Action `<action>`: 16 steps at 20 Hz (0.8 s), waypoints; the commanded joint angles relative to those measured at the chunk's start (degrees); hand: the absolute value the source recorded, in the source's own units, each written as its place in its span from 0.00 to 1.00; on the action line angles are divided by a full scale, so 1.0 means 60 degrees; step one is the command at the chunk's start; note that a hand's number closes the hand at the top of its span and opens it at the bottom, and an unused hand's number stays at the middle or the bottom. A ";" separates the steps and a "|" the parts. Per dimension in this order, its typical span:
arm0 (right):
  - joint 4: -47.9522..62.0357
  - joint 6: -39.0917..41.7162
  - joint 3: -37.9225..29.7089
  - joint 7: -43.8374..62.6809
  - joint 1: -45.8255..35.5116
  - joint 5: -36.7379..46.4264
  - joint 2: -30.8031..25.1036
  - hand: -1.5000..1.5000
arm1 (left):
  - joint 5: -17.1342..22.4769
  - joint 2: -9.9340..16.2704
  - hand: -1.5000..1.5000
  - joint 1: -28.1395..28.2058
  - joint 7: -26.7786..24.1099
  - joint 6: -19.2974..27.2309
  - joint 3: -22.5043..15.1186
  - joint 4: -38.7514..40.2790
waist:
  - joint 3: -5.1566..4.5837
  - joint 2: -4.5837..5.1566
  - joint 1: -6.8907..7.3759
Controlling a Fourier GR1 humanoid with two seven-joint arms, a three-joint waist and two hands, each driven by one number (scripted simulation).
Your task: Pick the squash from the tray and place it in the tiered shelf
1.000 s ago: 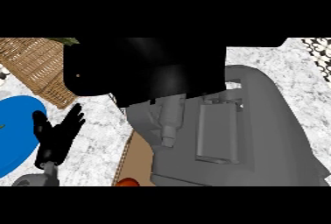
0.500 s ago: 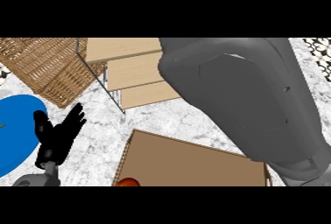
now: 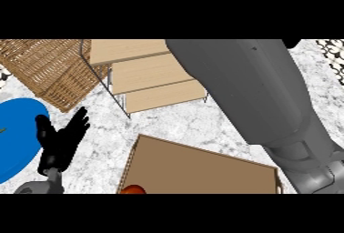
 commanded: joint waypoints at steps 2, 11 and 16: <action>0.1565 -0.0668 -0.0139 -0.0781 -0.0490 0.0525 0.0272 1.00 | -0.0079 -0.0222 0.50 -0.0429 0.0227 0.0100 0.0009 0.0392 | -0.0017 0.0030 0.0018; 0.2341 -0.0975 -0.0754 -0.2482 -0.0350 0.0379 0.0040 1.00 | -0.0084 -0.0087 0.50 -0.0038 0.0036 -0.0127 0.0229 -0.0006 | -0.0010 0.0001 -0.0020; 0.3299 -0.1276 -0.0864 -0.2608 -0.0963 0.0641 0.0344 1.00 | -0.0577 -0.0500 0.50 -0.0340 -0.0525 0.0103 0.0043 0.0959 | -0.0019 0.0042 -0.0001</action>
